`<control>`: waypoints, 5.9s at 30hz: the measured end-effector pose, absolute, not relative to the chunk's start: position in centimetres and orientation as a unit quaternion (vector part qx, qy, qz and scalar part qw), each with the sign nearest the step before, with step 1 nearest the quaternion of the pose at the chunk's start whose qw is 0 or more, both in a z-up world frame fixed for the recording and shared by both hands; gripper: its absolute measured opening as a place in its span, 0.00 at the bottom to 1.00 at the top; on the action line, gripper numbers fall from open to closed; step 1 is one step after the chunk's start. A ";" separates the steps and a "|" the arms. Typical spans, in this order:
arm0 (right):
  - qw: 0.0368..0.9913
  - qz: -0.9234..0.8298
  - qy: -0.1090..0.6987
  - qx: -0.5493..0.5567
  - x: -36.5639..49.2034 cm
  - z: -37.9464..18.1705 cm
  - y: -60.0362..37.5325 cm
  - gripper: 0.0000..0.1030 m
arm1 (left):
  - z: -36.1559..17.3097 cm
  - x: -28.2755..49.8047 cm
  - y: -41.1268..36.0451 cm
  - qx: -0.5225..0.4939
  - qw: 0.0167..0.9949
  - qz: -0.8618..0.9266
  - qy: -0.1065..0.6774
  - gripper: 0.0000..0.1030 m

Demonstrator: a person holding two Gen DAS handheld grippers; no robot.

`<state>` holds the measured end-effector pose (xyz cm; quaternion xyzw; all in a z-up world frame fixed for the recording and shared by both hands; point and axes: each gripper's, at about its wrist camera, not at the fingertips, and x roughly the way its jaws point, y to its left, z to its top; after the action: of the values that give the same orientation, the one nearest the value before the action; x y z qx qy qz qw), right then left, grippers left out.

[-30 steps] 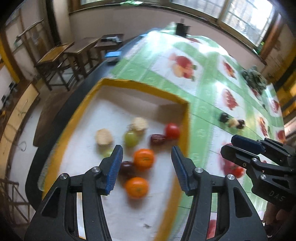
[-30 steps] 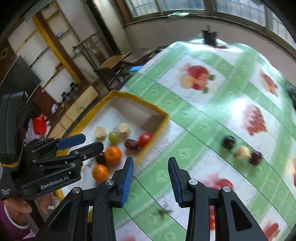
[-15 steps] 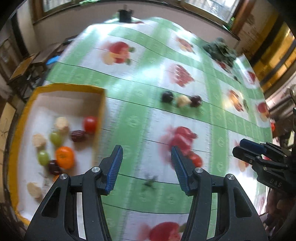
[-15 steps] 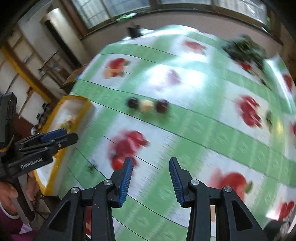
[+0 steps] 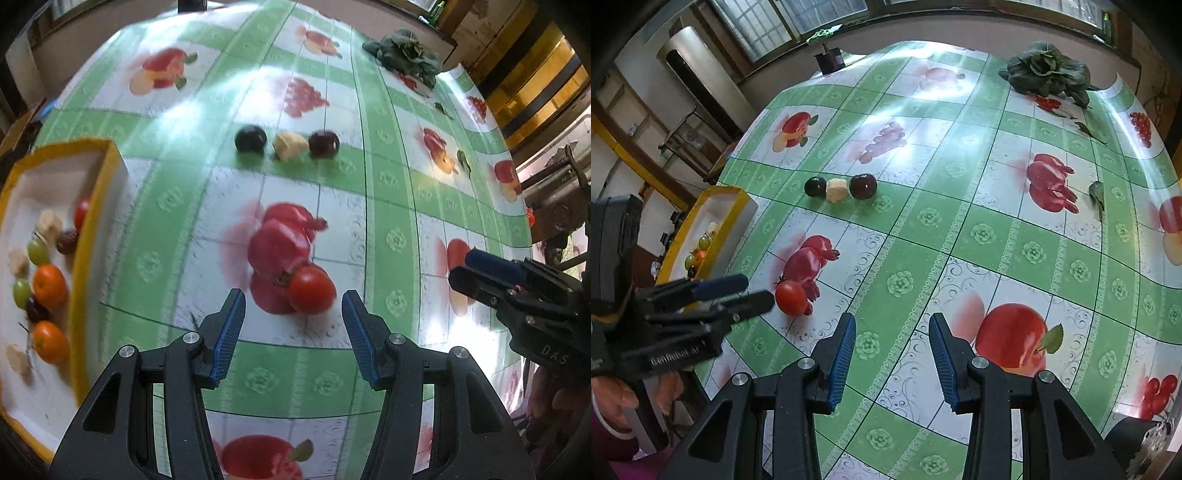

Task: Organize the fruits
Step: 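Move both open grippers toward the remaining items on the tablecloth, then grasp the red cherry tomato with the left gripper while the right gripper grasps a dark red plum, then carry the cherry tomato and dark red plum over the white tray, then lower both held items into the tray and open both grippers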

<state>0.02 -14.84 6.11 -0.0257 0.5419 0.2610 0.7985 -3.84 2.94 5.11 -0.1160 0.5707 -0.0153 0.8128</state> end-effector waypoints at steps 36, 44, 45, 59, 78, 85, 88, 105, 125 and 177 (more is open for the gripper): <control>0.779 0.333 0.524 -0.085 11.1 2.5 -5.5 0.39 | 3.8 -4.4 5.8 -0.135 0.812 0.031 0.567 0.33; 0.770 0.343 0.527 -0.110 11.6 2.1 -4.7 0.27 | 3.6 -4.3 5.8 -0.136 0.810 0.034 0.569 0.33; 0.771 0.341 0.526 -0.112 11.4 2.2 -5.0 0.27 | 3.6 -4.3 5.6 -0.135 0.810 0.033 0.569 0.33; 0.802 0.284 0.523 -0.051 4.7 5.1 -13.0 0.28 | 5.3 -3.8 3.0 -0.092 0.823 -0.014 0.560 0.33; 0.818 0.271 0.507 -0.023 -1.9 7.7 -13.8 0.28 | 8.9 -6.5 2.0 -0.045 0.851 -0.046 0.522 0.33; 0.818 0.291 0.494 -0.043 -2.8 8.8 -10.9 0.28 | 9.5 -7.9 4.7 -0.059 0.856 -0.019 0.513 0.33; 0.817 0.299 0.491 -0.054 -3.1 9.1 -9.6 0.28 | 9.8 -8.5 6.1 -0.066 0.858 -0.006 0.509 0.33; 0.796 0.355 0.480 -0.098 -4.2 10.0 -3.3 0.27 | 10.7 -12.1 13.8 -0.108 0.859 0.074 0.496 0.33; 0.752 0.428 0.484 -0.134 -5.0 9.0 4.1 0.27 | 9.5 -17.3 20.6 -0.153 0.832 0.174 0.503 0.33; 0.669 0.482 0.519 -0.226 -4.7 2.8 16.5 0.28 | 4.7 -13.8 27.0 -0.196 0.793 0.201 0.540 0.33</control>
<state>-4.72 16.50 2.79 -0.2256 0.5193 0.4817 0.6689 -13.85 26.95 4.65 -0.1962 0.5400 0.2009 0.7934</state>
